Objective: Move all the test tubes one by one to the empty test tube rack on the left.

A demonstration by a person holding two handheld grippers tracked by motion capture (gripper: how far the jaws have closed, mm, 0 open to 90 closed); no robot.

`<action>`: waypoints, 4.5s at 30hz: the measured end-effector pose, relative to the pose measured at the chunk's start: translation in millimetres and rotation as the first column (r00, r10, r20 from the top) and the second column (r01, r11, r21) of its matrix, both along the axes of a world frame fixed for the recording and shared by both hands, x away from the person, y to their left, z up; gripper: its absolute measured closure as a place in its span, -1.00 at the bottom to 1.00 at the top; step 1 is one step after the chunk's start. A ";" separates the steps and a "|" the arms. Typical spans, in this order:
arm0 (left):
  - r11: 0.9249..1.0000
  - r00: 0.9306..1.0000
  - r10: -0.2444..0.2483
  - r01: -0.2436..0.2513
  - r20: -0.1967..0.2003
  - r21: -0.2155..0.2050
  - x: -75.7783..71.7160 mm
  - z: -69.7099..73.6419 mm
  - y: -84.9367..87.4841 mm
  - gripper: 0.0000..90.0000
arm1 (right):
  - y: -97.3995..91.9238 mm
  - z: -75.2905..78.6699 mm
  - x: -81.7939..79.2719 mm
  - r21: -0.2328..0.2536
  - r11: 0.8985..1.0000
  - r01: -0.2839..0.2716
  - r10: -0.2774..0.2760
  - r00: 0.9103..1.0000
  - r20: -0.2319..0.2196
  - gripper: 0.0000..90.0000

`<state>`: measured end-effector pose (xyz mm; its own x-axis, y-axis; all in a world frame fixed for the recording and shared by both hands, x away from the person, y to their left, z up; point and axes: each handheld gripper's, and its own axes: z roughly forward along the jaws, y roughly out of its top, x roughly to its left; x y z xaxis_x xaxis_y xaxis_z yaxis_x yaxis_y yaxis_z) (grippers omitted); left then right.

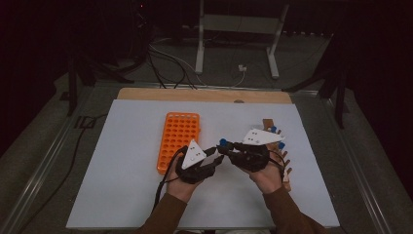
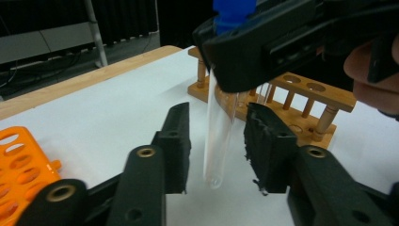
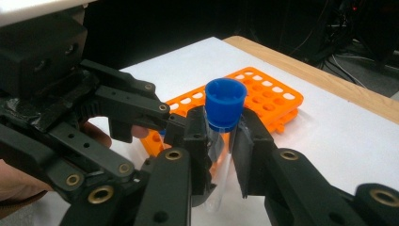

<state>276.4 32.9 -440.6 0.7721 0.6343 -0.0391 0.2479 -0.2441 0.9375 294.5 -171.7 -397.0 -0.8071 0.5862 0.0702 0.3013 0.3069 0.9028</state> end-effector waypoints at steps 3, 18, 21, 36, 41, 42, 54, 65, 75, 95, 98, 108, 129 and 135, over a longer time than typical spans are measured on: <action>1.000 1.000 -0.004 0.004 -0.001 -0.007 0.7 -0.1 0.4 0.55 | 0.7 -1.7 -0.7 -0.002 1.000 -0.003 0.003 1.000 -0.004 0.71; 1.000 1.000 -0.018 0.018 -0.001 0.003 1.7 -1.8 1.8 0.74 | -4.7 -4.0 0.8 0.039 0.999 -0.012 0.014 0.999 -0.035 0.39; 1.000 1.000 -0.011 0.011 -0.010 0.002 2.5 -2.8 4.4 0.74 | -8.9 -3.4 -0.3 0.050 0.999 -0.021 0.023 0.999 -0.034 0.17; 1.000 0.999 -0.011 0.011 -0.031 -0.010 -5.2 -6.1 34.3 0.74 | -35.0 -11.7 -3.9 0.038 0.996 0.079 -0.079 0.997 -0.016 -0.79; 1.000 1.000 -0.012 0.012 -0.029 -0.002 -8.5 -6.9 45.7 0.74 | -42.4 -13.9 -4.3 0.034 0.993 0.110 -0.109 0.994 -0.013 -0.93; 1.000 1.000 -0.013 0.013 -0.027 -0.002 -9.1 -6.9 48.1 0.74 | -44.0 -14.2 -4.6 0.032 0.993 0.115 -0.115 0.993 -0.010 -0.93; 1.000 1.000 0.012 -0.013 -0.020 -0.018 -12.0 -9.2 75.1 0.73 | -61.4 -19.8 -8.3 0.028 0.989 0.146 -0.146 0.989 -0.007 -0.99; 0.997 0.997 0.069 -0.070 -0.017 -0.016 -8.6 -14.4 92.3 0.74 | -71.2 -18.6 -10.6 0.056 0.985 0.163 -0.164 0.987 0.000 -0.99; 0.994 0.994 0.105 -0.104 -0.035 0.022 -1.2 -30.6 90.2 0.74 | -75.1 -17.5 -12.2 0.069 0.984 0.165 -0.165 0.986 0.006 -0.99; 0.987 0.988 0.124 -0.113 -0.089 0.116 4.0 -49.1 88.3 0.73 | -78.2 -20.7 -13.6 0.068 0.985 0.161 -0.161 0.987 0.000 -0.99; 0.987 0.988 0.121 -0.109 -0.099 0.121 4.1 -50.5 89.3 0.74 | -79.3 -20.6 -13.7 0.070 0.984 0.161 -0.161 0.987 0.000 -0.99; 0.984 0.986 0.117 -0.099 -0.117 0.151 4.5 -53.9 88.4 0.74 | -79.5 -20.8 -14.2 0.070 0.985 0.157 -0.158 0.987 0.000 -0.99; 0.988 0.984 0.106 -0.089 -0.141 0.123 2.6 -54.2 88.4 0.47 | -80.6 -22.7 -13.0 0.068 0.985 0.160 -0.160 0.987 -0.005 -0.99; 0.992 0.978 0.124 -0.119 -0.169 0.038 3.3 -47.4 102.4 0.27 | -82.6 -23.6 -11.4 0.058 0.983 0.177 -0.177 0.984 0.000 -0.99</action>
<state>279.7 135.2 -488.0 0.6725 0.7258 -0.1447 0.4331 -0.2275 0.8722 283.1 -254.3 -420.6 -0.6915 0.7147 0.1046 0.3418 0.1962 0.9191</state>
